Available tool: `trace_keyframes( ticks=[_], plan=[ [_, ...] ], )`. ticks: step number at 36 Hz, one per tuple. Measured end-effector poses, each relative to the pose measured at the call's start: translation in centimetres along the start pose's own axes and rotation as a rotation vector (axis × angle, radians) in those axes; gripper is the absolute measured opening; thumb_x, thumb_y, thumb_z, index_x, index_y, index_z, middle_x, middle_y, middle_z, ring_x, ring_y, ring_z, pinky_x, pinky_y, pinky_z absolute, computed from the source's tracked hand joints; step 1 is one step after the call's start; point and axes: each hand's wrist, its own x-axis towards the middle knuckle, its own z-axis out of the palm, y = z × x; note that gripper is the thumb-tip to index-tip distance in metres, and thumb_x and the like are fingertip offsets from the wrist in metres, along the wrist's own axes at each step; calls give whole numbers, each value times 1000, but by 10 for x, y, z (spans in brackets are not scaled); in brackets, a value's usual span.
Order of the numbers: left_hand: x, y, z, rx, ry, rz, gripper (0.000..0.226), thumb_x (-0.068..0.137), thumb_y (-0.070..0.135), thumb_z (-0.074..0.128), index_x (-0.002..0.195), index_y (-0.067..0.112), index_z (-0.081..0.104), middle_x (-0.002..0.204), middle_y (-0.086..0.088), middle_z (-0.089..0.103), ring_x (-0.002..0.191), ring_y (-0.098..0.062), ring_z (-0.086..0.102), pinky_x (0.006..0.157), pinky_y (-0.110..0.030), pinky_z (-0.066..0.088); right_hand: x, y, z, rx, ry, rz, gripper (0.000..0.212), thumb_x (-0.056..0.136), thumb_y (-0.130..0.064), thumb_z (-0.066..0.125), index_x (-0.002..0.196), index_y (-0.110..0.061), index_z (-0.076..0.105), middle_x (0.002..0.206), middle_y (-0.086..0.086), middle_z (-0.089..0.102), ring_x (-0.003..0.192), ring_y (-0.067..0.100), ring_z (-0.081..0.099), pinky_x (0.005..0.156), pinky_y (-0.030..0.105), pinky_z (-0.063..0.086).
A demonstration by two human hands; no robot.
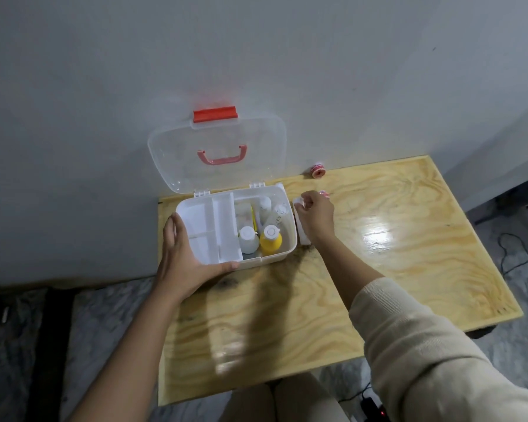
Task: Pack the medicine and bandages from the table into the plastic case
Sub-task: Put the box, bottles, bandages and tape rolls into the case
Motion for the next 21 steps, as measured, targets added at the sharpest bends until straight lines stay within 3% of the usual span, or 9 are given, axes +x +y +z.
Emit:
trace_keyframes(
  ticks=[8, 15, 18, 21],
  plan=[
    [2, -6, -4, 11, -9, -51, 154, 37, 68, 78, 150, 17, -12, 156, 9, -9, 146, -12, 1, 117, -34, 17, 12, 4, 11, 1, -7, 0, 26, 85, -14, 57, 110, -10, 61, 109, 13, 62, 100, 26, 56, 75, 26, 38],
    [1, -14, -9, -18, 34, -67, 153, 33, 66, 77, 150, 19, -10, 156, 9, -6, 144, -9, 4, 113, -29, 17, 23, -8, 19, 59, -32, -52, 37, 92, -24, 49, 124, -6, 52, 125, 16, 52, 116, 27, 46, 90, 27, 34],
    [1, -15, -8, -23, 45, -63, 152, 33, 65, 77, 150, 19, -7, 155, 8, -3, 143, -8, 6, 111, -25, 17, 22, -12, 25, 57, -52, -65, 50, 90, -37, 54, 131, -10, 47, 135, 11, 46, 125, 24, 42, 101, 34, 36],
    [1, -15, -7, -23, 52, -58, 151, 34, 63, 78, 151, 18, -7, 156, 7, -3, 143, -8, 5, 111, -25, 16, 22, -13, 29, -11, -83, -99, 57, 86, -39, 59, 133, -10, 45, 139, 10, 44, 128, 24, 39, 105, 37, 36]
  ],
)
